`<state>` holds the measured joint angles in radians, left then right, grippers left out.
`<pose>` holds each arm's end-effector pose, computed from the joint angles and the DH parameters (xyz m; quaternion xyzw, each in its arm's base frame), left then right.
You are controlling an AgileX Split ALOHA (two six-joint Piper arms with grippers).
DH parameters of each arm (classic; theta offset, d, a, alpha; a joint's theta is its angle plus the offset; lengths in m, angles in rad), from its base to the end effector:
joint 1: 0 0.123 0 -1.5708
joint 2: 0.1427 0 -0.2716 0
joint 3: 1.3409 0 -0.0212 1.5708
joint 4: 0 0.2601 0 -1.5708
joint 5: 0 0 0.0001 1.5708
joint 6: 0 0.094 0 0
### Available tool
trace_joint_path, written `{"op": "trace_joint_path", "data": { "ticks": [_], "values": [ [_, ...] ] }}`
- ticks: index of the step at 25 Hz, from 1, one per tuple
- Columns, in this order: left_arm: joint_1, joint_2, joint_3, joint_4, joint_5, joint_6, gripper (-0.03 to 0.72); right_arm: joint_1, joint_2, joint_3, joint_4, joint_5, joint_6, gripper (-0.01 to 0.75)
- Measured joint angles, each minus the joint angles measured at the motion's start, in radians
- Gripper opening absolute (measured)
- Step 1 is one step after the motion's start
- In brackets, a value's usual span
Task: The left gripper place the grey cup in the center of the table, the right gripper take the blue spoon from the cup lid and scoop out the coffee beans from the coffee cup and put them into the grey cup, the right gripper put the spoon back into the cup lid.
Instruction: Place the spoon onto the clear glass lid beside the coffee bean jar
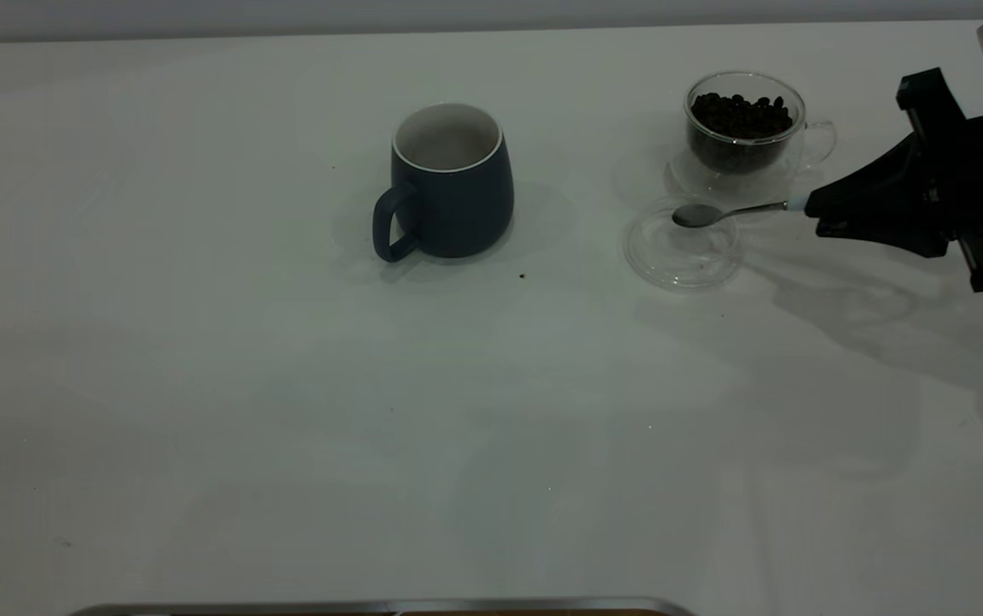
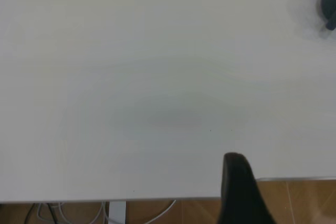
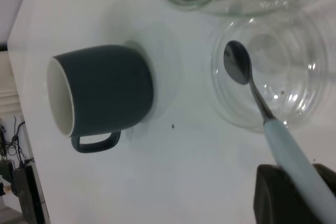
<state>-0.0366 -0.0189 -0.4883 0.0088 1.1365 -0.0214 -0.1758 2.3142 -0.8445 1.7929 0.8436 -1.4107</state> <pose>0.0146 0.0002 0.2712 0.0063 0.8706 -0.0099 0.4919 0.3141 0.0138 -0.0152 0.2117 0.8754 0.4135 0.1337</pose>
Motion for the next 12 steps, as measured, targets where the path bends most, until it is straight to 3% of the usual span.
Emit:
{"op": "trace_joint_path", "data": {
  "ticks": [12],
  "values": [
    [0.000,0.000,0.000,0.000,0.000,0.000,0.497,0.000,0.061,-0.043,0.000,0.019,-0.055,0.109]
  ]
}}
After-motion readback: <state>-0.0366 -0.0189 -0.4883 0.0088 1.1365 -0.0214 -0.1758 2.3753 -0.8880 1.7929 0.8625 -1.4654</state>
